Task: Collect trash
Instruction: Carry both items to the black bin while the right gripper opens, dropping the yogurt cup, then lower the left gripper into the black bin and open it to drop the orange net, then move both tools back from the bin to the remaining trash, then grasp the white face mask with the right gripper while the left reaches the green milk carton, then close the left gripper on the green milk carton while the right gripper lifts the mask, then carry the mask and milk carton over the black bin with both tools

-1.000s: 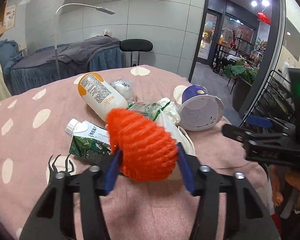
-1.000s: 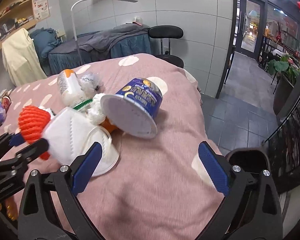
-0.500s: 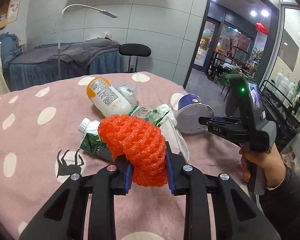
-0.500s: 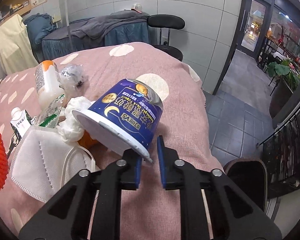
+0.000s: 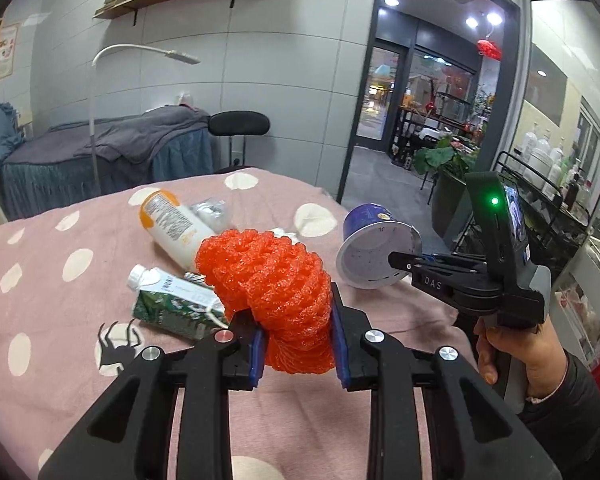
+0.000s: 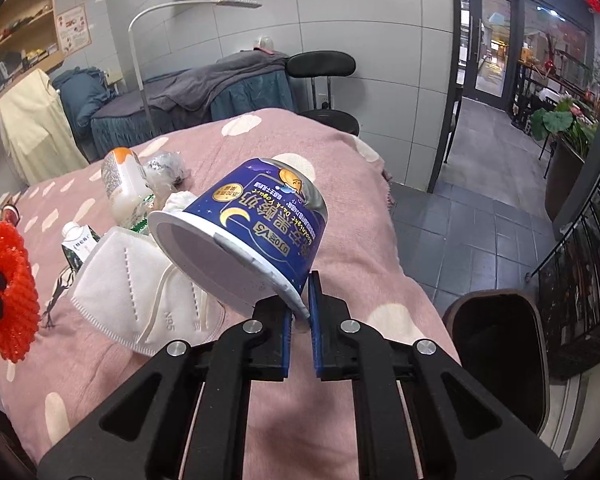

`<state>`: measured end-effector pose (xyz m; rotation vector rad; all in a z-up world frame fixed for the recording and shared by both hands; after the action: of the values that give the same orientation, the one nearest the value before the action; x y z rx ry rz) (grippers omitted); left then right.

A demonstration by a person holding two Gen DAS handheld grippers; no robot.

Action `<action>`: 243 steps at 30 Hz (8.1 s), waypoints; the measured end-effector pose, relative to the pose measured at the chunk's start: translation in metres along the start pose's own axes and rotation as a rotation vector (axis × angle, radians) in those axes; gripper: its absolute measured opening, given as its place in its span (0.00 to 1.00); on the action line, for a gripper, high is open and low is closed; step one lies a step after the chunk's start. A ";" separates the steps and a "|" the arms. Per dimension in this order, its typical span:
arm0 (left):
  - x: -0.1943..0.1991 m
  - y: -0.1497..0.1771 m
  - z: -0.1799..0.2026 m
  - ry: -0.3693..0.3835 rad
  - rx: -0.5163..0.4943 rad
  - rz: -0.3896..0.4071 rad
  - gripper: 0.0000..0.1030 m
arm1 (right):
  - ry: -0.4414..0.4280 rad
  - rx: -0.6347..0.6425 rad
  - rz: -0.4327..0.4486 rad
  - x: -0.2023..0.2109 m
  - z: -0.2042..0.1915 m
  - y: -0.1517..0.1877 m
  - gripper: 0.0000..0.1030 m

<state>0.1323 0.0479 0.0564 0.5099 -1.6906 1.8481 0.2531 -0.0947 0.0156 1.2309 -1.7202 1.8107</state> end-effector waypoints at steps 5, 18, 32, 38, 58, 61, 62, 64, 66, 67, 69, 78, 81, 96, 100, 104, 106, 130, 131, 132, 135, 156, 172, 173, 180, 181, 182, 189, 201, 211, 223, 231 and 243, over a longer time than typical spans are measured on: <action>-0.006 0.001 0.031 0.053 -0.074 0.001 0.26 | 0.000 -0.067 0.046 0.028 0.025 0.016 0.08; -0.035 0.006 0.111 0.235 -0.233 -0.051 0.26 | 0.171 -0.300 0.047 0.057 0.137 0.076 0.09; -0.064 0.012 0.160 0.308 -0.308 -0.129 0.26 | 0.268 -0.511 -0.165 -0.032 0.241 0.139 0.09; -0.075 0.013 0.171 0.337 -0.316 -0.168 0.26 | 0.298 -0.569 -0.297 -0.086 0.269 0.161 0.09; -0.132 0.017 0.219 0.439 -0.340 -0.351 0.26 | 0.377 -0.591 -0.396 -0.131 0.288 0.195 0.77; -0.150 0.019 0.230 0.447 -0.347 -0.403 0.26 | 0.366 -0.610 -0.339 -0.109 0.283 0.195 0.77; -0.155 0.020 0.233 0.444 -0.352 -0.416 0.26 | 0.369 -0.612 -0.323 -0.101 0.278 0.196 0.77; -0.166 0.022 0.241 0.444 -0.359 -0.449 0.26 | 0.382 -0.604 -0.279 -0.080 0.261 0.196 0.77; -0.179 0.024 0.252 0.436 -0.370 -0.478 0.26 | 0.404 -0.599 -0.248 -0.063 0.258 0.199 0.78; -0.184 0.025 0.256 0.428 -0.380 -0.486 0.26 | 0.410 -0.599 -0.238 -0.056 0.259 0.201 0.78; -0.197 0.029 0.268 0.411 -0.407 -0.512 0.26 | 0.425 -0.604 -0.221 -0.042 0.255 0.207 0.78; -0.245 0.051 0.300 0.334 -0.490 -0.634 0.26 | 0.512 -0.639 -0.146 0.011 0.254 0.238 0.79; -0.257 0.057 0.303 0.328 -0.495 -0.670 0.26 | 0.517 -0.650 -0.131 0.021 0.255 0.244 0.80; -0.259 0.055 0.304 0.391 -0.470 -0.605 0.80 | 0.523 -0.700 -0.059 0.047 0.260 0.253 0.82; -0.252 0.047 0.305 0.411 -0.436 -0.554 0.80 | 0.523 -0.714 -0.043 0.052 0.259 0.253 0.83; -0.239 0.035 0.301 0.460 -0.387 -0.487 0.83 | 0.521 -0.718 -0.029 0.056 0.256 0.251 0.83; -0.231 0.029 0.298 0.478 -0.362 -0.455 0.86 | 0.514 -0.721 -0.026 0.057 0.254 0.248 0.83; -0.081 -0.002 0.175 0.292 -0.325 -0.098 0.94 | 0.201 -0.393 0.076 0.071 0.143 0.136 0.88; -0.077 -0.003 0.164 0.279 -0.298 -0.089 0.94 | 0.188 -0.376 0.072 0.070 0.135 0.129 0.88; -0.072 -0.005 0.151 0.254 -0.270 -0.072 0.94 | 0.177 -0.364 0.070 0.069 0.129 0.125 0.88; -0.060 -0.007 0.117 0.139 -0.214 -0.026 0.94 | 0.142 -0.319 0.061 0.068 0.109 0.110 0.88; -0.020 0.026 -0.115 -0.291 0.283 -0.054 0.94 | -0.158 0.051 -0.065 0.014 -0.100 0.030 0.88; -0.045 0.032 -0.137 -0.182 0.390 -0.131 0.93 | -0.061 0.097 -0.122 -0.019 -0.105 0.011 0.05; -0.049 0.031 -0.139 -0.168 0.403 -0.139 0.93 | -0.071 0.097 -0.112 -0.013 -0.104 0.012 0.05; -0.077 0.026 -0.143 -0.072 0.475 -0.193 0.91 | -0.091 0.084 -0.075 0.019 -0.093 0.027 0.04; -0.081 0.025 -0.143 -0.058 0.488 -0.196 0.91 | -0.095 0.077 -0.071 0.022 -0.090 0.028 0.04; -0.084 0.023 -0.143 -0.053 0.493 -0.195 0.89 | -0.098 0.070 -0.068 0.025 -0.087 0.030 0.04; -0.091 0.018 -0.139 -0.034 0.485 -0.191 0.67 | -0.081 0.035 -0.037 0.037 -0.070 0.039 0.04; -0.080 0.011 -0.130 -0.021 0.455 -0.150 0.21 | -0.084 -0.014 -0.014 0.043 -0.049 0.050 0.04; -0.103 0.010 -0.134 -0.018 0.503 -0.186 0.81 | -0.075 -0.041 -0.012 0.043 -0.040 0.053 0.04; -0.111 0.009 -0.130 0.063 0.460 -0.196 0.63 | -0.072 -0.070 -0.005 0.045 -0.031 0.055 0.04; -0.055 0.011 -0.109 0.071 0.387 -0.074 0.58 | -0.074 -0.108 0.027 0.048 -0.018 0.055 0.04; -0.022 -0.010 -0.062 0.109 0.269 0.053 0.57 | -0.031 -0.205 0.135 0.073 0.031 0.063 0.04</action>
<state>0.1618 0.1057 0.0425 0.4652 -1.4050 2.1164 0.1754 -0.1581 0.0297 1.0869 -1.9933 1.6441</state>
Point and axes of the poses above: each gripper's, at about its wrist camera, not at the fingertips, and x roughly against the way its jaws point, z to its right, y to its underside, the point moved 1 cm from there along -x, roughly the way its jaws point, and after that the axes turned 5 degrees about -z, right-handed, at the moved point
